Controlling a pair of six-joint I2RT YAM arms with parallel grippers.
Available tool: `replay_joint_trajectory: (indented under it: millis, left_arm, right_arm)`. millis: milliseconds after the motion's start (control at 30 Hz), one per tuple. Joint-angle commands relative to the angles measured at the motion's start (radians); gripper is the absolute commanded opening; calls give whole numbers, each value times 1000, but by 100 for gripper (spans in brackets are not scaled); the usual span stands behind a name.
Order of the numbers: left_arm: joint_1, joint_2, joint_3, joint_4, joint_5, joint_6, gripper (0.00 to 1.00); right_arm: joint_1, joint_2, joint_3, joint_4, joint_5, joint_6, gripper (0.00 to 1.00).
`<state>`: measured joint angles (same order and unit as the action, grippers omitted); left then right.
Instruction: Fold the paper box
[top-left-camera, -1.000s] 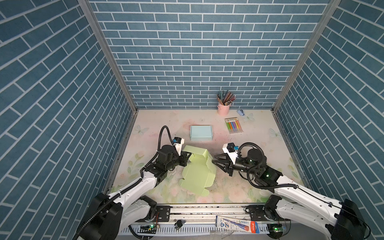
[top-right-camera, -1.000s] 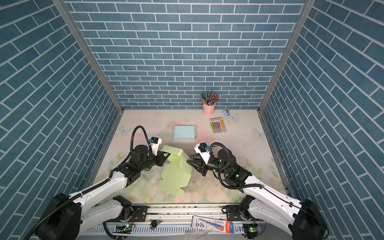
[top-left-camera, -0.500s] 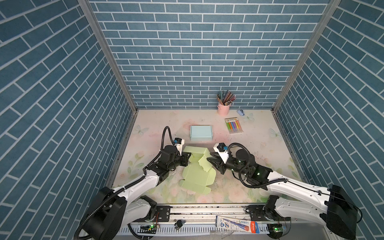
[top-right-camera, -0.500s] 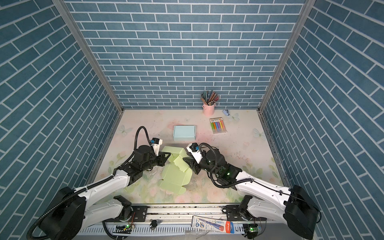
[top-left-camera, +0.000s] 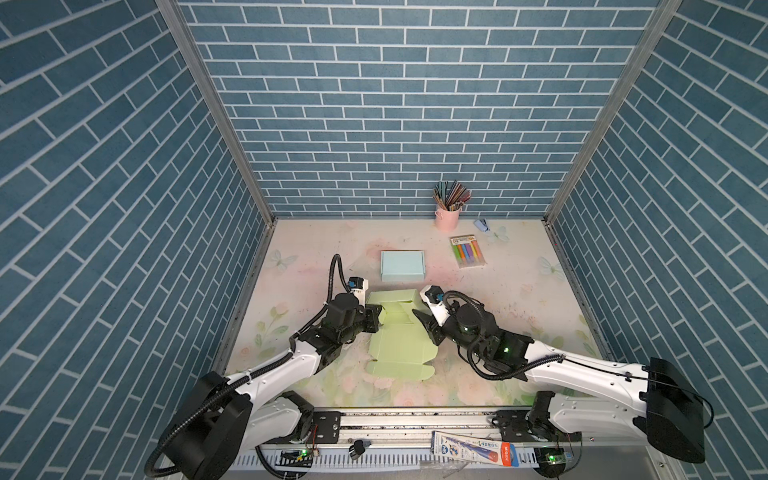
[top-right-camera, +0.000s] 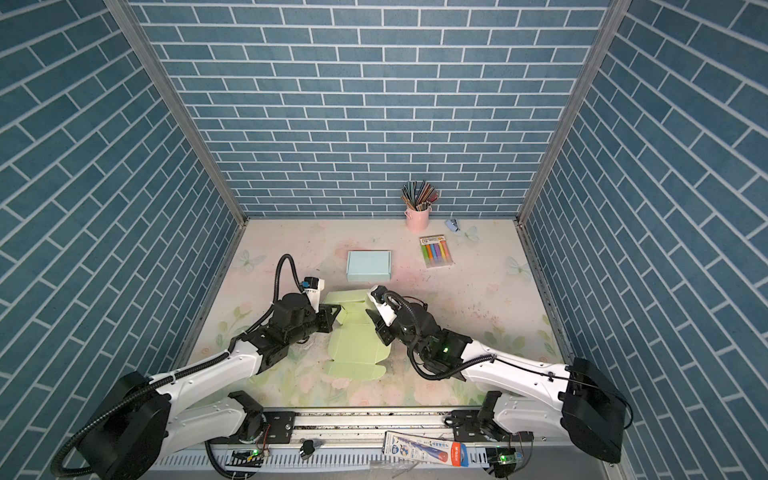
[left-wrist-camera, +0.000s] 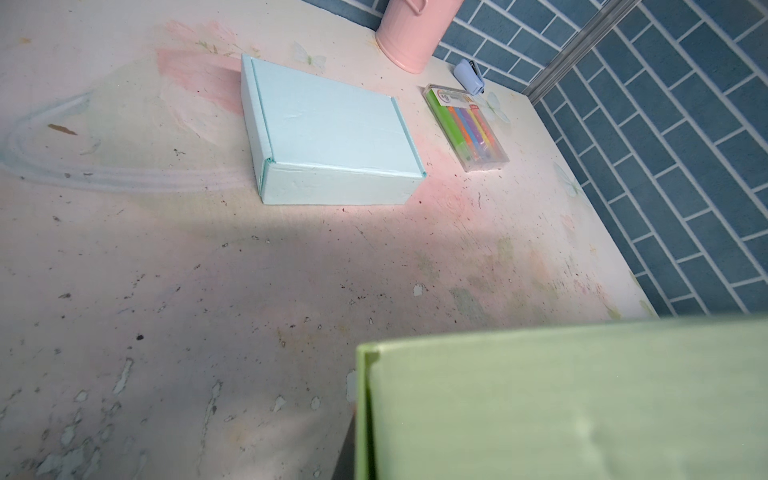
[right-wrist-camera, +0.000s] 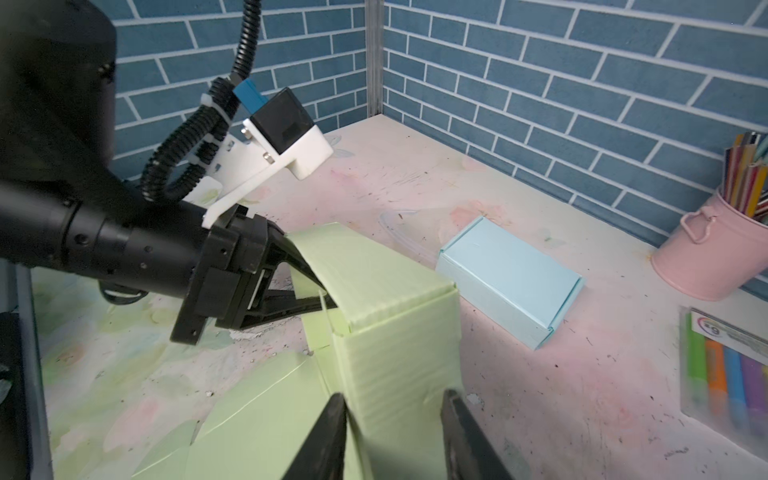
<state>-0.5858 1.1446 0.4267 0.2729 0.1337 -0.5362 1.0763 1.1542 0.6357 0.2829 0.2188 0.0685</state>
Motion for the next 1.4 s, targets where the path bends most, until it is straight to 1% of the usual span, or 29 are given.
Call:
replay_joint_trajectory:
  millis: [0,100,233,367,467,600,800,1000,1167,1367]
  left_arm:
    - [-35,-23,26,43,3,-27,3]
    - [-63,-25,32,37,-20,-45,3]
    - [-108,-41,33,23,-65,-70,3]
    - [-137,-52,21,27,-94,-93,3]
    - [-151,-52,8,43,-105,-110,3]
    - [-169,-45,5,54,-129,-122,3]
    - [-176,-52,0,62,-143,-137,3]
    - [-180,-49,-5,75,-154,-145,3]
    - [-183,-33,-10,96,-161,-158,3]
    - [-192,-22,-14,133,-179,-178,3]
  right_arm:
    - [8,15,33,-33,138,-30,34]
    - [16,28,52,-45,201,-29,32]
    - [46,64,86,-90,319,-42,30]
    - [65,81,91,-114,373,-51,29]
    - [82,95,93,-114,418,-64,27]
    - [113,151,128,-135,518,-92,26]
    - [147,250,202,-218,687,-76,25]
    - [153,291,225,-225,748,-75,24]
    - [153,312,237,-228,777,-79,17]
    - [152,370,263,-249,824,-79,17]
